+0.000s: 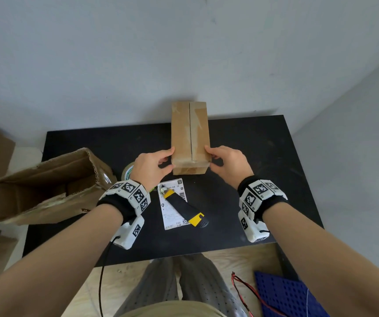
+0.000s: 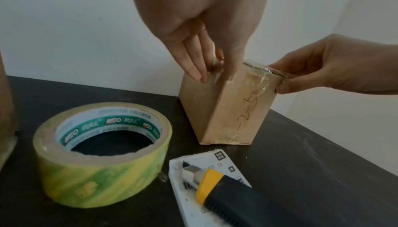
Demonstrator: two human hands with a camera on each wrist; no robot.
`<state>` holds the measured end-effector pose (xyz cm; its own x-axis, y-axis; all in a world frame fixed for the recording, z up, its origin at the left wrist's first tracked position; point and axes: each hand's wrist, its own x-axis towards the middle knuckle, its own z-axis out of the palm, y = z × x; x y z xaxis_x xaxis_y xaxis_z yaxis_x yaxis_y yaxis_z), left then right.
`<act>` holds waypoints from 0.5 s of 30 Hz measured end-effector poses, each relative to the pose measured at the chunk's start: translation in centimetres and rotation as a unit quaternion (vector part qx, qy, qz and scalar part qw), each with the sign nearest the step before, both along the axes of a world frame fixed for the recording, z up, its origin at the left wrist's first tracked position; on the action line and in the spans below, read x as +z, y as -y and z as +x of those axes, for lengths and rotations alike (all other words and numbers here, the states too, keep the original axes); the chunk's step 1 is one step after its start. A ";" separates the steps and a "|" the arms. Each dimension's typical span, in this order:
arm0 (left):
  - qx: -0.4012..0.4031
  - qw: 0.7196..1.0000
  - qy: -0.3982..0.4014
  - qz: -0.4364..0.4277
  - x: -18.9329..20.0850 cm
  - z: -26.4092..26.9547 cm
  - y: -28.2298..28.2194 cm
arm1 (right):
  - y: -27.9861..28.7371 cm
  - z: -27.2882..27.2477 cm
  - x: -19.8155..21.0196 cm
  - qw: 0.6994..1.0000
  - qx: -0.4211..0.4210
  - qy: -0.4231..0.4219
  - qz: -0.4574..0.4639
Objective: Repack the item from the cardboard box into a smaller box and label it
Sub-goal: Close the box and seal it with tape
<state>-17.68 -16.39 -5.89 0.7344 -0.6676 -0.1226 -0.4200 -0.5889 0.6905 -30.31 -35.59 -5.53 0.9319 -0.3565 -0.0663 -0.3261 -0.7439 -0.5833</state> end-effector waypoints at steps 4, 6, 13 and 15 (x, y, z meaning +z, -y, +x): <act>0.006 1.000 0.001 0.007 0.2 -0.2 0.2 | -0.3 -0.5 -0.5 1.000 0.012 -0.013 0.008; -0.012 1.000 -0.003 0.024 0.2 0.1 -0.1 | 0.3 -1.0 -0.2 0.998 0.037 -0.049 0.017; -0.004 1.000 -0.020 0.014 1.3 0.3 0.0 | 1.1 -0.3 1.5 0.994 0.004 -0.065 0.092; -0.003 1.000 -0.002 0.010 1.6 0.0 0.5 | 0.9 0.0 1.4 0.996 -0.013 -0.059 0.073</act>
<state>-17.70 -16.87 -4.34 0.7300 -0.6692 -0.1390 -0.4201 -0.5997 0.6811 -30.27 -36.45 -4.12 0.9052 -0.3591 -0.2271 -0.4166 -0.6445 -0.6411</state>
